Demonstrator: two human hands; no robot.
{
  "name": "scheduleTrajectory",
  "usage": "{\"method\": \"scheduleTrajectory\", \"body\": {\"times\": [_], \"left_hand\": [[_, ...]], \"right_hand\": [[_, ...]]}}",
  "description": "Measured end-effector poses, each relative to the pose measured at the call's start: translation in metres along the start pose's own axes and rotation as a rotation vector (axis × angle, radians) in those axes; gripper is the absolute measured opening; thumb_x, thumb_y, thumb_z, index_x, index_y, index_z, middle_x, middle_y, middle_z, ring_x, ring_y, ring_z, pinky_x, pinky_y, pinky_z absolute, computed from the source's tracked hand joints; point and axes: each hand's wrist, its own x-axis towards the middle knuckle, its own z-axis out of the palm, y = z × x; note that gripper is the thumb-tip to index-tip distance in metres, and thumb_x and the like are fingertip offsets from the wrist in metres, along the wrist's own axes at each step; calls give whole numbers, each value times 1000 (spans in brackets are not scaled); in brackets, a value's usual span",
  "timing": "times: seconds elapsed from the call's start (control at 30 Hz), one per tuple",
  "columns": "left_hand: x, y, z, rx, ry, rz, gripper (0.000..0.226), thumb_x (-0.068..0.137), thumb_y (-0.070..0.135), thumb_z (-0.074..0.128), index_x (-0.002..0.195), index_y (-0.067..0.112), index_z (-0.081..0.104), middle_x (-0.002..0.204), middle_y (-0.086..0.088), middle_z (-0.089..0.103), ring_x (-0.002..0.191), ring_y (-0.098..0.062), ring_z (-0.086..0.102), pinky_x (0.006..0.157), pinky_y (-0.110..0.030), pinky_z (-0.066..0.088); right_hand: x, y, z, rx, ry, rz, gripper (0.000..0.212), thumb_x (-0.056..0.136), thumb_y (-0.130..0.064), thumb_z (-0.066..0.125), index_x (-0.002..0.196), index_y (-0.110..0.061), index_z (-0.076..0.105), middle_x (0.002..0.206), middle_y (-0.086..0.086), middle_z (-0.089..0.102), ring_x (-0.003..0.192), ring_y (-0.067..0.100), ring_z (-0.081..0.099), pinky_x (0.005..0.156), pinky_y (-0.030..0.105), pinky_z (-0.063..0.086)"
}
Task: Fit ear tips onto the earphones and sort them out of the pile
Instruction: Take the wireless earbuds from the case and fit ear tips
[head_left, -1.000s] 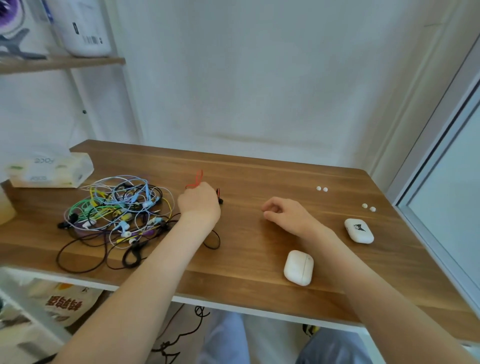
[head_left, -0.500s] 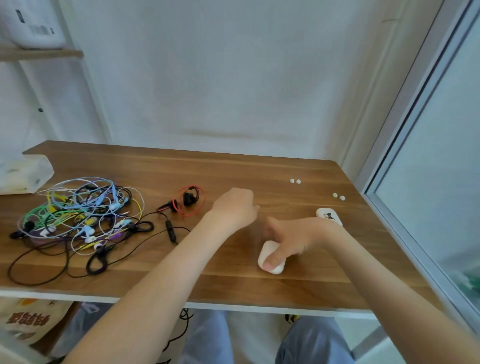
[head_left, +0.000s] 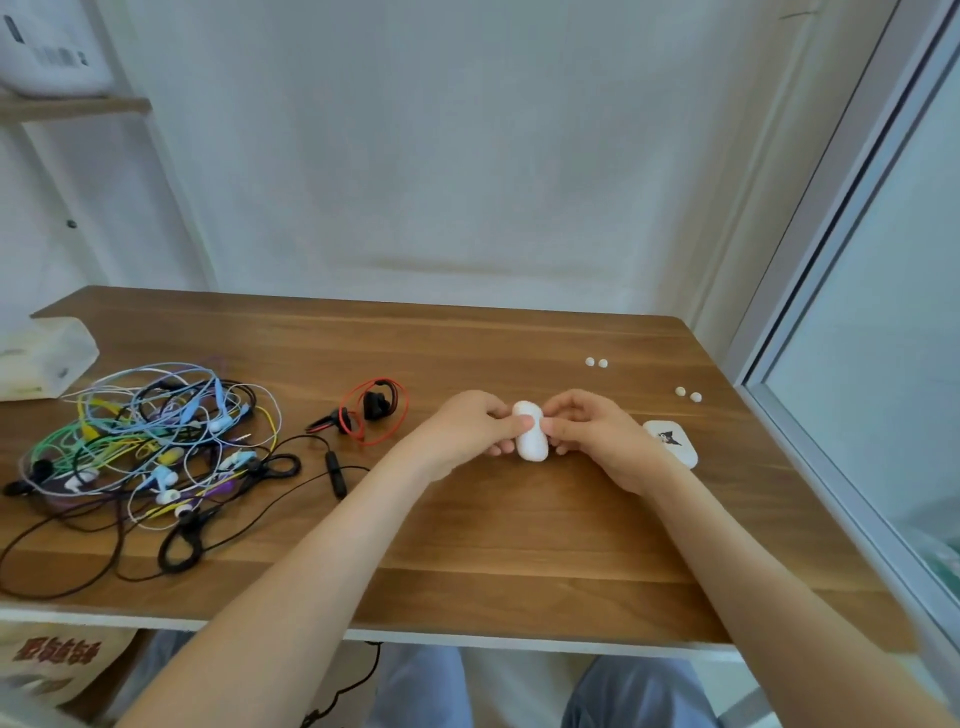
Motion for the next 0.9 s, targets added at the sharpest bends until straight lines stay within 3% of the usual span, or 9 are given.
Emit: {"method": "scheduleTrajectory", "body": {"times": [0.13,0.23,0.33,0.47,0.53,0.6,0.67,0.77,0.9], "left_hand": [[14,-7,5,-8,107,99,17,91,34,59,97,21,68,92,5,68,88,-11,62,86,-35,52],[24,-15,9,-126,185,100,23,93,36,54,109,23,65,102,7,66,94,-9,60,88,-33,51],[29,-23,13,-202,216,114,24,96,38,51,108,21,63,99,4,65,81,-6,58,75,-24,48],[39,-28,11,-246,200,123,24,100,25,45,106,15,66,102,-10,68,76,-11,56,80,-33,48],[42,-29,9,-292,191,124,25,101,19,43,106,13,67,99,-12,69,75,-12,56,80,-33,48],[43,-31,9,-312,210,125,24,101,16,42,107,14,66,95,-6,67,74,-12,55,80,-31,47],[43,-31,11,-305,236,129,23,101,14,43,107,13,65,94,-3,66,73,-11,55,80,-31,47],[40,-29,11,-333,245,115,21,100,15,45,110,15,64,101,-3,68,84,-15,62,85,-33,50],[36,-28,9,-321,243,139,15,97,18,53,109,19,61,105,1,68,97,-13,64,84,-26,52]], "right_hand": [[14,-5,3,-31,-57,-42,24,93,-20,61,114,-11,64,95,0,68,73,4,57,66,18,46],[25,-8,11,-46,10,-29,23,94,-27,60,108,-11,66,73,-4,59,54,2,46,54,17,38],[33,-7,14,49,56,3,21,94,-30,59,102,-11,67,57,-6,49,46,4,38,42,19,28],[37,-4,7,255,-27,-49,17,97,-24,55,96,-12,67,58,-5,46,46,6,31,37,20,21],[39,-2,11,268,63,-65,11,95,-21,58,101,-15,65,69,-1,55,48,7,37,37,20,25],[42,1,17,172,259,-119,14,91,-15,63,104,-20,60,82,-2,59,55,6,45,44,21,33],[42,3,21,-32,428,-250,18,88,-9,65,95,-24,57,78,-7,56,62,-1,46,59,16,38],[34,3,30,-232,392,-357,15,93,-15,58,105,-24,59,91,-11,60,78,-4,54,72,11,41],[29,3,42,-388,294,-301,36,98,-24,50,134,-22,49,116,-7,57,105,5,53,93,22,43]]}}
